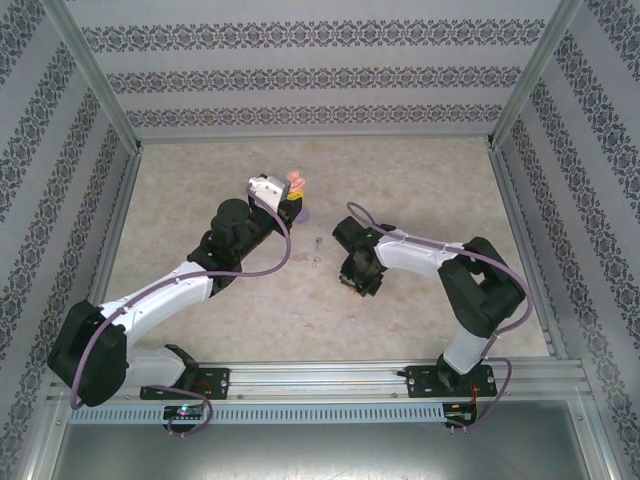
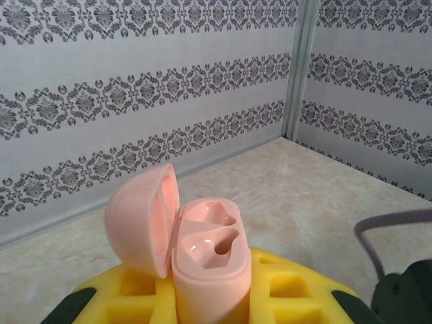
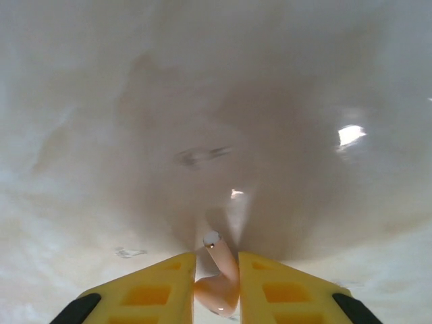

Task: Insert the wireless bluetooth earbuds into the charging case

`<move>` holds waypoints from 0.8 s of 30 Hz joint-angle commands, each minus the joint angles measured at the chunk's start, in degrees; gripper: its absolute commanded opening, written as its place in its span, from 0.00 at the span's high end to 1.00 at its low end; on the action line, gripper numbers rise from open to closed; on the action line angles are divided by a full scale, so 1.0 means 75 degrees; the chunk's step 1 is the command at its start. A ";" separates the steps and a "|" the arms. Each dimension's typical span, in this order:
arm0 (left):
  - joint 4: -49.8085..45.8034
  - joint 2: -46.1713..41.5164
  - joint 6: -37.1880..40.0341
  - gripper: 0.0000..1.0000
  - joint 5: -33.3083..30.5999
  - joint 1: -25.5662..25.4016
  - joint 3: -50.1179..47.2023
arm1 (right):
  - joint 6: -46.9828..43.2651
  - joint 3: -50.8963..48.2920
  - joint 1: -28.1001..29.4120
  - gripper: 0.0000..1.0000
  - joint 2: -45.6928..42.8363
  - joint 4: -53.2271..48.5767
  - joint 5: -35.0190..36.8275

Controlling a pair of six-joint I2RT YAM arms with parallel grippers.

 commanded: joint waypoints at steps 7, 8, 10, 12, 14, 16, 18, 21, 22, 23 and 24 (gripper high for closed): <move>-0.1053 -0.0894 0.0212 1.00 -0.0340 -0.0057 0.0447 | 0.0228 0.0763 0.0347 0.44 0.0310 0.0110 0.0231; -0.1168 -0.0965 0.0215 1.00 -0.0381 -0.0051 0.0488 | 0.0176 0.0752 0.0368 0.43 0.0163 0.0144 0.0245; -0.1405 -0.1100 0.0247 1.00 -0.0454 -0.0021 0.0560 | -0.0027 0.0726 0.0388 0.42 -0.0244 0.0184 0.0361; -0.1588 -0.1207 0.0236 1.00 -0.0542 0.0023 0.0606 | -0.0356 0.0764 0.0313 0.42 -0.0495 0.0166 0.0395; -0.1765 -0.1313 0.0247 1.00 -0.0559 0.0069 0.0649 | -0.0779 0.0790 0.0075 0.43 -0.0610 0.0298 0.0195; -0.1904 -0.1412 0.0197 1.00 -0.0572 0.0124 0.0669 | -0.1140 0.0837 -0.0209 0.44 -0.0595 0.0466 -0.0092; -0.2030 -0.1475 0.0138 1.00 -0.0574 0.0154 0.0689 | -0.1426 0.1009 -0.0428 0.44 -0.0394 0.0435 -0.0353; -0.2209 -0.1526 0.0027 1.00 -0.0572 0.0160 0.0728 | -0.1756 0.1288 -0.0531 0.45 0.0000 0.0463 -0.0552; -0.2259 -0.1519 -0.0009 1.00 -0.0566 0.0159 0.0751 | -0.1819 0.1342 -0.0529 0.45 0.0131 0.0518 -0.0621; -0.2294 -0.1516 -0.0040 1.00 -0.0586 0.0157 0.0754 | -0.1856 0.1386 -0.0533 0.45 0.0243 0.0519 -0.0638; -0.2323 -0.1515 -0.0058 1.00 -0.0598 0.0157 0.0749 | -0.1884 0.1408 -0.0533 0.45 0.0356 0.0532 -0.0647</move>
